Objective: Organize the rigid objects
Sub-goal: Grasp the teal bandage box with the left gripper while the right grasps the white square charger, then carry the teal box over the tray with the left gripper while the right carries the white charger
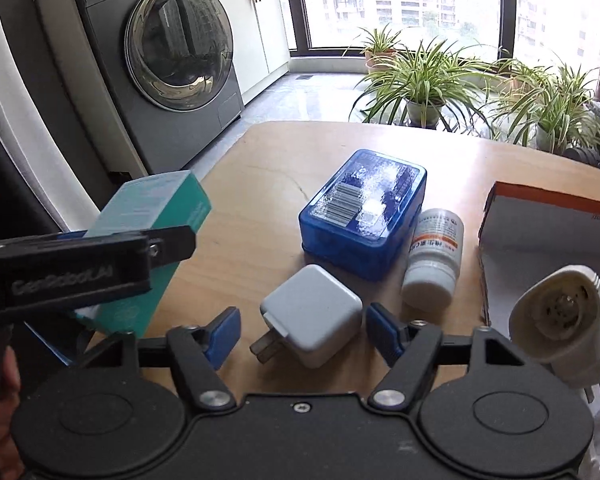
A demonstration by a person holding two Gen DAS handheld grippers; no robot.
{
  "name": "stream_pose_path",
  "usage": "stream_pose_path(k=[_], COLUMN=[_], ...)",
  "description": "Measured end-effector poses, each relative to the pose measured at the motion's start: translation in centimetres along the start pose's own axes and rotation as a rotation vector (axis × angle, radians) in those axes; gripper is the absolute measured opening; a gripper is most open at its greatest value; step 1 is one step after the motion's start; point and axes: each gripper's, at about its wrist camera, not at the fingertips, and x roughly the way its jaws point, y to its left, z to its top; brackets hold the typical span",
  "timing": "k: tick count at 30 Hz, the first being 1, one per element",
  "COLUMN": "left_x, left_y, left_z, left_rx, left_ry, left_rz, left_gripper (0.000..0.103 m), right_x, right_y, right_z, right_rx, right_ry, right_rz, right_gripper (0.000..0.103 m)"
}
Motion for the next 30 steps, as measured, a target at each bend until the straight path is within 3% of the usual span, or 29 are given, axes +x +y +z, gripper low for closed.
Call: stream_pose_path(k=[6,30], left_x=[-0.6,-9.2], left_y=[-0.4,-7.4], left_z=[-0.7,-5.7], left_rx=[-0.028,0.004], left_ry=[0.004,-0.023], left_rz=[-0.011,-0.035], left_gripper=[0.072,0.072], right_x=[-1.5,-16.3], right_y=[-0.3,-4.3], right_z=[-1.0,-7.7], right_rx=[0.006,0.012], right_ry=[-0.001,-0.118], right_rz=[0.003,-0.062], right_gripper=[0.065,0.065])
